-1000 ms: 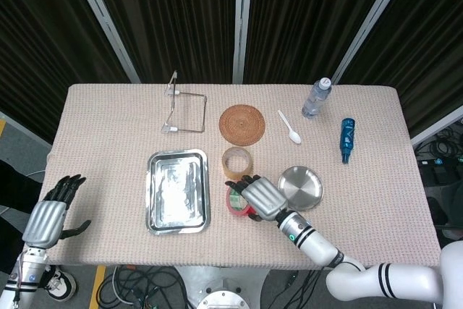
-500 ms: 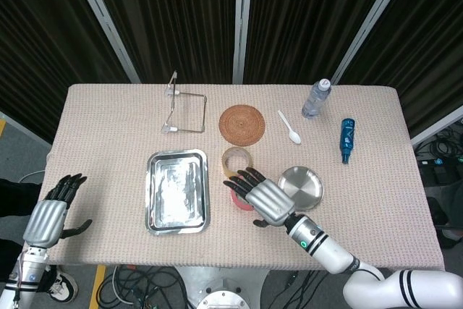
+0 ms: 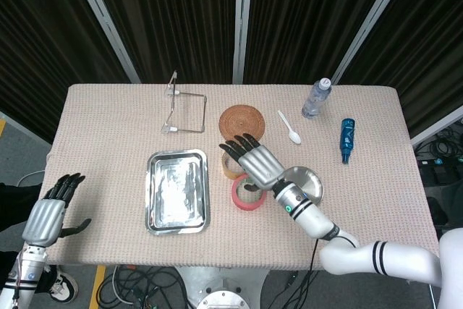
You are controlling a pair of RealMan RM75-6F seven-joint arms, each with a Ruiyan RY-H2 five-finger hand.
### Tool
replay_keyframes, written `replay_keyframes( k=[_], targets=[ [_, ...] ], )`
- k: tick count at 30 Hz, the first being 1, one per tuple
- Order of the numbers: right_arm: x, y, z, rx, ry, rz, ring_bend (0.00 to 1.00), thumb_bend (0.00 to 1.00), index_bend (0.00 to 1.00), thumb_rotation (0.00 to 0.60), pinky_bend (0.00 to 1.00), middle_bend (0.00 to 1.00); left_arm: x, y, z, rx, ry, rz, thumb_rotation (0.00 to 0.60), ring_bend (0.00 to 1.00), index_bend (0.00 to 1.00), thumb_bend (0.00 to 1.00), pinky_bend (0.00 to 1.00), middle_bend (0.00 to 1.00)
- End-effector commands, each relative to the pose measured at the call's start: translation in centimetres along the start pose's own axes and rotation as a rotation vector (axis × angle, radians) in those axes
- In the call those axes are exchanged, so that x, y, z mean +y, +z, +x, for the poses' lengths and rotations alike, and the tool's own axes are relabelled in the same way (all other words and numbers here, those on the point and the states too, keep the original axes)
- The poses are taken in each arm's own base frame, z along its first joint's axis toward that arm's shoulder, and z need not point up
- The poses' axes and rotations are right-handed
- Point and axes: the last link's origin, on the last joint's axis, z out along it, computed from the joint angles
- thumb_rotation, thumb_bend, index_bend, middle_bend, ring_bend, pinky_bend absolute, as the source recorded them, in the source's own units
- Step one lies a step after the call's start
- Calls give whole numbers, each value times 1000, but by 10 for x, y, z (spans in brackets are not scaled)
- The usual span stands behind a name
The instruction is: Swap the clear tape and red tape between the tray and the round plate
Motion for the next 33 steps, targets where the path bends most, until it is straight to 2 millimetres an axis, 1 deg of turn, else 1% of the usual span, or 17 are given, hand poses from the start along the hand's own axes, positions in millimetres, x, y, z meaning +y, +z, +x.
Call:
replay_keyframes(
  k=[1, 3, 6, 10, 14, 20, 25, 33],
  targets=[
    [-8, 37, -3, -34, 24, -22, 0, 52, 0, 600, 57, 85, -2, 0, 1, 4, -2, 4, 600, 32, 84, 148, 219, 68],
    [-9, 47, -7, -61, 49, -34, 0, 51, 0, 600, 57, 87, -3, 0, 1, 6, -4, 8, 600, 33, 84, 149, 218, 68],
    [-11, 58, -12, -97, 76, -49, 0, 46, 0, 600, 58, 95, -6, -1, 0, 3, -10, 12, 600, 32, 84, 148, 219, 68],
    [-12, 67, -17, -125, 89, -70, 0, 45, 0, 600, 84, 103, -8, -2, 0, 2, -13, 14, 600, 32, 84, 148, 218, 68],
    [-14, 73, -23, -156, 105, -85, 0, 47, 0, 600, 132, 107, -10, -2, 0, 8, -21, 16, 600, 33, 85, 148, 218, 68],
    [-11, 73, -30, -188, 111, -110, 25, 58, 0, 600, 235, 110, -12, -3, 0, 8, -25, 13, 600, 32, 84, 148, 218, 68],
    [-7, 70, -31, -195, 107, -132, 49, 64, 0, 600, 304, 122, -12, -3, -2, 2, -29, 14, 600, 33, 84, 148, 219, 68],
    [-1, 66, -35, -224, 95, -166, 54, 68, 0, 600, 329, 126, -12, -1, -3, -7, -31, 13, 600, 32, 84, 148, 219, 68]
  ],
)
